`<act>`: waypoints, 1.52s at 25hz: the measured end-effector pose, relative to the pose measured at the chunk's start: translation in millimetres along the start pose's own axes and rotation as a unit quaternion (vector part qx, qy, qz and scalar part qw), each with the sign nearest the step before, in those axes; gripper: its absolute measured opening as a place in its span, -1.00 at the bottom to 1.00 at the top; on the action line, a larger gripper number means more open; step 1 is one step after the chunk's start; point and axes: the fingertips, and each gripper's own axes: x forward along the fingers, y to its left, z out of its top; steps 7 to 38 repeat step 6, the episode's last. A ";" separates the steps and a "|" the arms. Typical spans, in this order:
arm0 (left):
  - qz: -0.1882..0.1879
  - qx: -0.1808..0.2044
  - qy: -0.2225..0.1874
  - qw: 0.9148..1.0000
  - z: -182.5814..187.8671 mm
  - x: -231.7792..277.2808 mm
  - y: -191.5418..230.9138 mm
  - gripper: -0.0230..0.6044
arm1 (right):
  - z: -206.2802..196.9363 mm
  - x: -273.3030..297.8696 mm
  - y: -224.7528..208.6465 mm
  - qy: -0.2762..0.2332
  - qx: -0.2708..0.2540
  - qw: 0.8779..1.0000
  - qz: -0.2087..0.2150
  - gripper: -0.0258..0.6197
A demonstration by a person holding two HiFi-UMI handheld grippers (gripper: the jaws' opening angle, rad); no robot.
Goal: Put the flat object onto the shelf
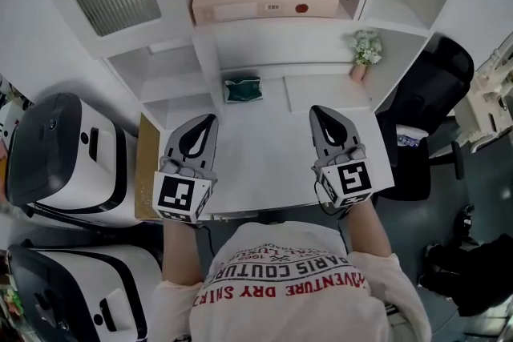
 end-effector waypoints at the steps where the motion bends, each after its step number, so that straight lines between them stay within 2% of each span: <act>1: -0.001 0.001 -0.001 1.000 0.7 0.2 -0.7 -0.89 | 1.0 -0.7 0.2 -0.001 -0.002 1.000 0.000 -0.84; 38: -0.001 0.002 -0.006 1.000 4.7 1.2 -3.3 -0.89 | 4.1 -3.8 1.2 -0.003 -0.007 1.000 0.002 -0.84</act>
